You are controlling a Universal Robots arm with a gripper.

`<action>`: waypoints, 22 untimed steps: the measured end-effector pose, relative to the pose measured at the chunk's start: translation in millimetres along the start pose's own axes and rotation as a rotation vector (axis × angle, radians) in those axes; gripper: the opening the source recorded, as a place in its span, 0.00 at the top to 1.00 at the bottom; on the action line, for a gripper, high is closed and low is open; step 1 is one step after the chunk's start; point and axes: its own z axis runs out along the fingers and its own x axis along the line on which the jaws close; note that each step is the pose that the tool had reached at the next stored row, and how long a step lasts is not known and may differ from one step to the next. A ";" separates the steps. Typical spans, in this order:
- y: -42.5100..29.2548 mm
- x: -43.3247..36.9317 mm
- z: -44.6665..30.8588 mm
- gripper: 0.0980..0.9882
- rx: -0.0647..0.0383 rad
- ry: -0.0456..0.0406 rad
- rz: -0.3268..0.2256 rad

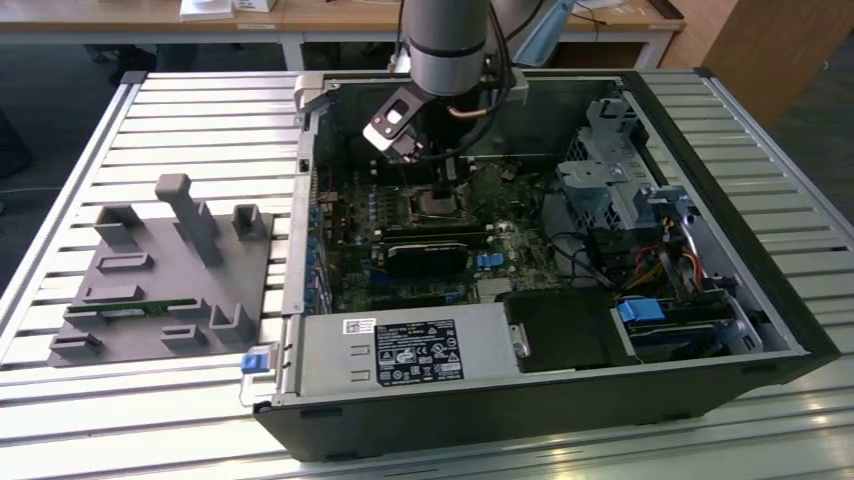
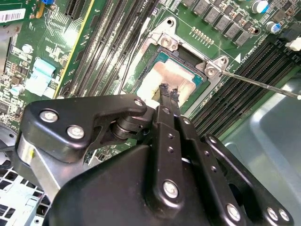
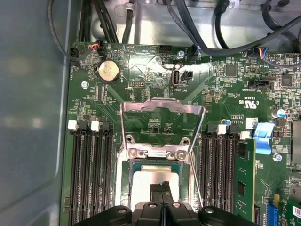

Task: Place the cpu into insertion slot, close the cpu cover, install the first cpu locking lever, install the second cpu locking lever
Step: 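Close the cpu cover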

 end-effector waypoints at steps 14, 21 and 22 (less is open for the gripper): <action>0.3 0.0 -5.6 0.99 0.000 0.0006 0.000; 0.5 0.0 -8.8 0.99 0.000 0.0006 0.000; 0.5 0.0 -9.1 0.99 0.000 0.0007 0.000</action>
